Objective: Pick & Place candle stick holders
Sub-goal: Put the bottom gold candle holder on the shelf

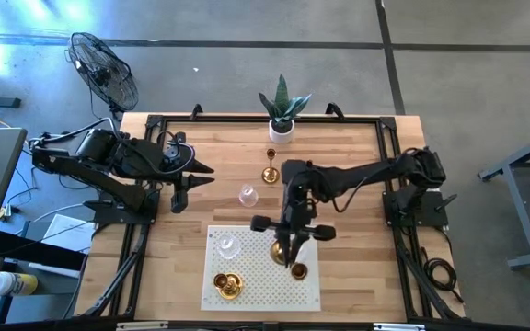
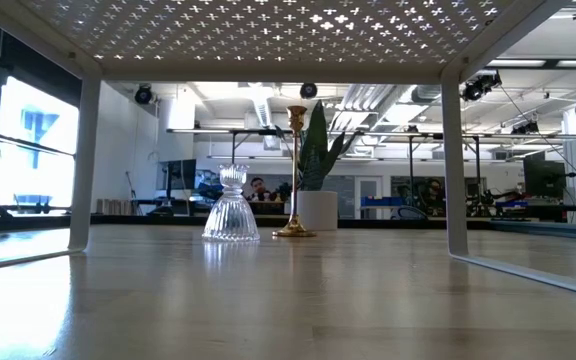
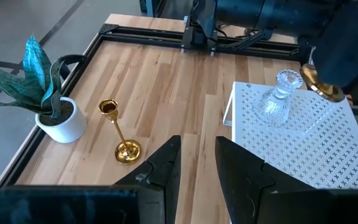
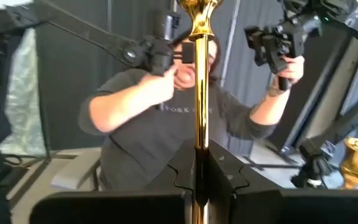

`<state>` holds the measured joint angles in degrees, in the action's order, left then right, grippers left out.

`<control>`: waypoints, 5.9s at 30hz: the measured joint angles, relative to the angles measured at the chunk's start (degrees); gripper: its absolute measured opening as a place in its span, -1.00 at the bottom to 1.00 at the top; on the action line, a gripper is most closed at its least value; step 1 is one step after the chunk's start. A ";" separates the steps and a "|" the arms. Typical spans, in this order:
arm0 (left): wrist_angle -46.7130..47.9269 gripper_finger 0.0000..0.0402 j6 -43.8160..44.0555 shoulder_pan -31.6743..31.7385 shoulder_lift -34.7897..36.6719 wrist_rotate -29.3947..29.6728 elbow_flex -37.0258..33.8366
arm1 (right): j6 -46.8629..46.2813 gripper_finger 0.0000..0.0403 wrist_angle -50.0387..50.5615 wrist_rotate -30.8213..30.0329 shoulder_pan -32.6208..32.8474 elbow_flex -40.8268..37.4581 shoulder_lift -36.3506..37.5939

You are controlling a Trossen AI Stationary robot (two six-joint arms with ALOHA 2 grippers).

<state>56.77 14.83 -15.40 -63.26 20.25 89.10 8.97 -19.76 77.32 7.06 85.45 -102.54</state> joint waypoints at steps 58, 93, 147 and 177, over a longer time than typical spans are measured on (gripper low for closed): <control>2.81 -0.53 -3.01 -0.02 0.00 1.46 0.00 | 6.75 -0.97 11.89 6.95 4.25 18.62 -17.11; 2.58 -0.53 -2.99 -0.02 0.61 1.40 -2.36 | 12.32 -0.97 15.10 9.39 5.08 18.60 -21.32; 2.49 -0.53 -3.01 -0.02 0.55 1.44 -2.36 | 9.65 -0.68 17.16 5.28 5.35 18.62 -21.81; 2.51 -0.53 -2.99 -0.02 0.55 1.44 -2.34 | -3.96 -0.12 11.24 3.27 4.13 18.62 -21.81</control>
<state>59.29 11.84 -15.42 -62.72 21.69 86.76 5.01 -8.52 80.60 11.19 104.07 -124.36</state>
